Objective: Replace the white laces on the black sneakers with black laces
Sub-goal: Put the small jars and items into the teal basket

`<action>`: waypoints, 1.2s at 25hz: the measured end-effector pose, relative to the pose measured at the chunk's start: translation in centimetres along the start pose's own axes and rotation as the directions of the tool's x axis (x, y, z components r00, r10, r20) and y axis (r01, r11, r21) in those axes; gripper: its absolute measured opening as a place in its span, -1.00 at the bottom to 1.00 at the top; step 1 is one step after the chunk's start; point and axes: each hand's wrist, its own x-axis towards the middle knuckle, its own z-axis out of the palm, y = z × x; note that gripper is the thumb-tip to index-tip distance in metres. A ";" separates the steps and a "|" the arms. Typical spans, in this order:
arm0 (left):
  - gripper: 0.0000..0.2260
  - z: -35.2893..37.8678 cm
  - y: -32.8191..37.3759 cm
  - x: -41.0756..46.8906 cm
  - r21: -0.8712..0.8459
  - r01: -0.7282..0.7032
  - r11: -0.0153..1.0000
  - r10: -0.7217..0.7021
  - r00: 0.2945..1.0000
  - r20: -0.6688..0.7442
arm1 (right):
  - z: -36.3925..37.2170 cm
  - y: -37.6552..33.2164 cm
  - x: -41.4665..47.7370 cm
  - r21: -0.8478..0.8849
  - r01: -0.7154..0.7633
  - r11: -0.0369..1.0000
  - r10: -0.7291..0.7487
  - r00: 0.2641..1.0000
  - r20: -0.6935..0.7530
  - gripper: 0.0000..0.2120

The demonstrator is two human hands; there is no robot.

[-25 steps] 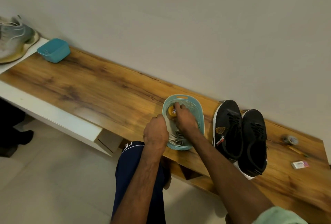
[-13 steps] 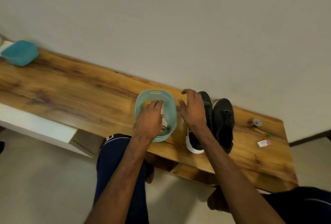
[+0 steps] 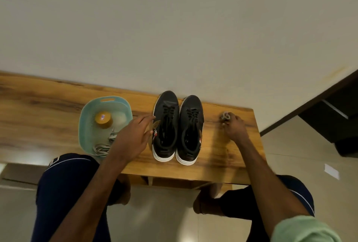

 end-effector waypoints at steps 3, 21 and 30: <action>-0.58 0.4 -0.3 0.3 -0.007 0.027 1.000 -0.027 1.000 0.003 | 1.4 0.3 1.1 -0.083 0.030 0.996 -0.030 1.000 0.006 -0.52; -0.70 -1.5 0.4 -0.1 -0.009 0.059 0.998 -0.059 0.998 -0.019 | 1.9 -5.0 -6.9 0.183 0.430 0.884 -0.355 0.873 -0.336 -0.76; -0.58 -7.4 -4.1 -3.2 0.103 0.667 0.738 -0.606 0.722 -0.334 | 6.4 -26.5 -12.0 0.017 0.790 0.613 -0.775 0.606 -0.181 -0.78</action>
